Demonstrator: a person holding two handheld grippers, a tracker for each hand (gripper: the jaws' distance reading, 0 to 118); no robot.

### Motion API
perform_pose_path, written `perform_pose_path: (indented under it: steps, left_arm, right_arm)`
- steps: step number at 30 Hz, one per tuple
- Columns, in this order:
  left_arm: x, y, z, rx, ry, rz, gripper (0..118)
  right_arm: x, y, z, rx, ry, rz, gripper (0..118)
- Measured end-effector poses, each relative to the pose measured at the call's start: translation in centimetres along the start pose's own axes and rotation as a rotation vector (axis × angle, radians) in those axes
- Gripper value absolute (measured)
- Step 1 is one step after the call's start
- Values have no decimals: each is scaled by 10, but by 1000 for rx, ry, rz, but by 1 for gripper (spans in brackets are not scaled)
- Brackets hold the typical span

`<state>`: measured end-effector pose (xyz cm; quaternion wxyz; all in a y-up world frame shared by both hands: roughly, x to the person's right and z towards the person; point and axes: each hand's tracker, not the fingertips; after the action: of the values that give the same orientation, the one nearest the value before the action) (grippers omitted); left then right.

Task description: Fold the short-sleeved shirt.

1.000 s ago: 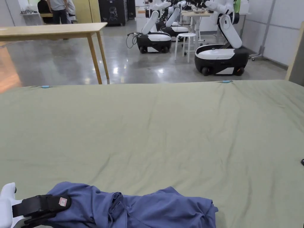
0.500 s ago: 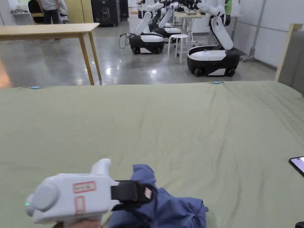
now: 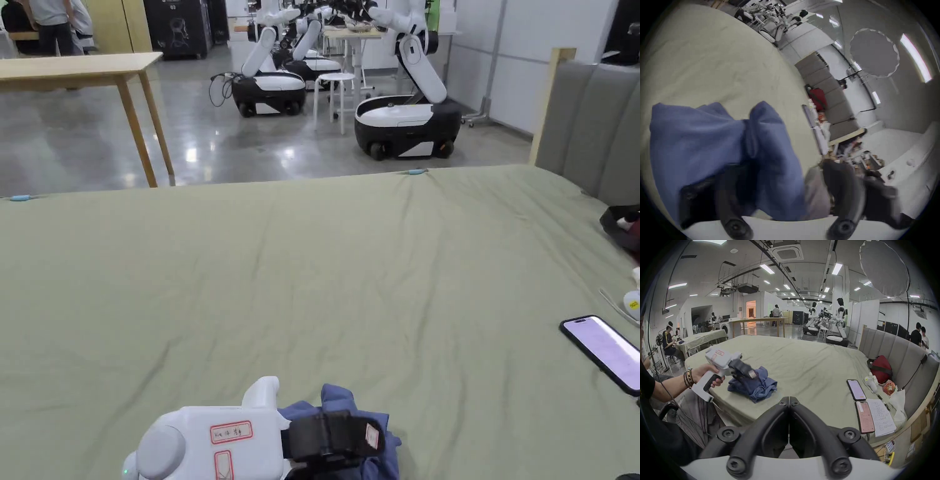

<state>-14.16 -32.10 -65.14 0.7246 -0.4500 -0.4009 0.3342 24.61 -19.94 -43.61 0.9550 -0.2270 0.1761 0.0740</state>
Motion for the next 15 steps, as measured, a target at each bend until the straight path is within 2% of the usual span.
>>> perform_pose_path:
  steps: [1,4,7,8,9,11,13,15]
  left_arm:
    - [6,2,5,-8,-11,-10,108]
    - [29,3,36,54,-37,-93,108]
    - [42,-5,76,156,-90,-112,106]
    - [44,-11,91,183,-107,-131,98]
    - [44,-15,102,223,-101,-152,71]
    - [41,-30,122,289,-65,-205,0]
    - [30,-41,132,324,-3,-222,0]
    - [21,-44,135,273,-19,-178,0]
  right_arm:
    - [0,-1,-1,-2,-1,-2,0]
    - [-2,-1,-3,-2,4,-5,0]
    - [-3,0,-5,3,17,0,0]
    - [-4,1,-7,5,20,3,0]
    - [-5,2,-8,6,24,4,0]
    - [-7,3,-10,9,33,9,0]
    - [-8,5,-13,11,40,12,0]
    - [-9,5,-15,15,46,16,0]
